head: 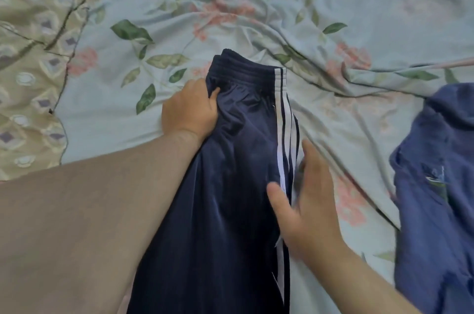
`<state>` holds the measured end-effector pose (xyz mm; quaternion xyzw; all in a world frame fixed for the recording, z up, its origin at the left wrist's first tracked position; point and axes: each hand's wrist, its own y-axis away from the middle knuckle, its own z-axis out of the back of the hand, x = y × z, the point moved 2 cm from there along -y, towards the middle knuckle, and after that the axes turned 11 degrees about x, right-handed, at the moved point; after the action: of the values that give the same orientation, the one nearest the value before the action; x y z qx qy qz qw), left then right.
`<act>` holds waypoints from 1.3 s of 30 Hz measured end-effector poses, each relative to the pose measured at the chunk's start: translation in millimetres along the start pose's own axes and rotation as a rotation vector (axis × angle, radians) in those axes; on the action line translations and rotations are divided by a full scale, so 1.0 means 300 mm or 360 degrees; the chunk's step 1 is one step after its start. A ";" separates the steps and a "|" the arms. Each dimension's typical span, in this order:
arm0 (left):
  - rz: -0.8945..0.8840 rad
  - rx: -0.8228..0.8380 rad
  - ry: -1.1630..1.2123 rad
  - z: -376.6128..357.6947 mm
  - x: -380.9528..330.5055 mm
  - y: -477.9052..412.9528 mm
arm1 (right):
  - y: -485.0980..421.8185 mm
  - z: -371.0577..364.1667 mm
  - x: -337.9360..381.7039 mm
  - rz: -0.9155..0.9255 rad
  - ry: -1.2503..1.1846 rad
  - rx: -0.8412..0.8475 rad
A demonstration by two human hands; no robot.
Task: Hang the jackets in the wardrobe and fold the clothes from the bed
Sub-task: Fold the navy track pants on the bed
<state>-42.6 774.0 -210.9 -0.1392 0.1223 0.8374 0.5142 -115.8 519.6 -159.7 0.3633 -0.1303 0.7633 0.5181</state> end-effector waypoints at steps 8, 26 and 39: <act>0.0055 0.0034 0.0008 0.005 -0.008 -0.006 | 0.290 -0.124 -0.086 0.0233 0.0764 0.0196; 0.0607 0.0075 0.1221 0.191 0.145 0.947 | 0.312 -0.149 -0.093 0.0095 0.0829 0.0187; 0.1154 0.1021 0.1135 0.279 0.127 1.747 | 0.940 -0.159 0.056 -0.0914 -0.0667 0.0279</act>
<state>-537.3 603.5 -114.2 -0.1989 0.5736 0.7824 0.1393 -388.7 437.7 -131.5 0.5765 -0.0604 0.5039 0.6403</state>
